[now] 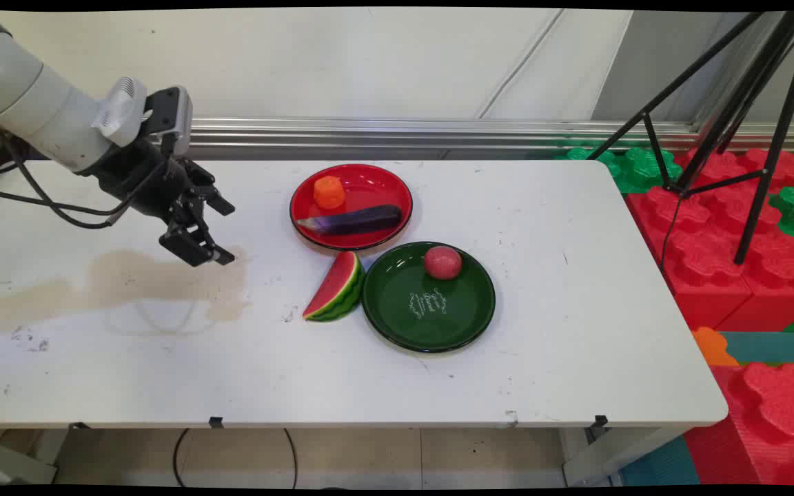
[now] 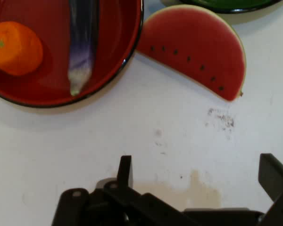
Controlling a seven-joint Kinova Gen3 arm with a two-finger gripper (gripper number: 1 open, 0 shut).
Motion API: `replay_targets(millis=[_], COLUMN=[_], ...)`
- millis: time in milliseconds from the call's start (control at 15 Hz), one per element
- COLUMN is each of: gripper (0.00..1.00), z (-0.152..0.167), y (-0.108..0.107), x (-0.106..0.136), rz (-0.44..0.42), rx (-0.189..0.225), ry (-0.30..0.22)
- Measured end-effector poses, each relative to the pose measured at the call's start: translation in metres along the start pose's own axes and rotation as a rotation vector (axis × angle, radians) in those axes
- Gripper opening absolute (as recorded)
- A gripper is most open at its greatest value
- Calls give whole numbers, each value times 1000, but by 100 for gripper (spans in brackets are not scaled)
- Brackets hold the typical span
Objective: Pick up the eggplant from the red plate
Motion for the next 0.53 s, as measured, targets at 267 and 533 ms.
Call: replay_targets(millis=[267,533], gripper=[100,100], z=[-6,-9], y=[-1,-6], x=[8,26], rz=[-12,-33], rx=[18,43], ry=[26,55])
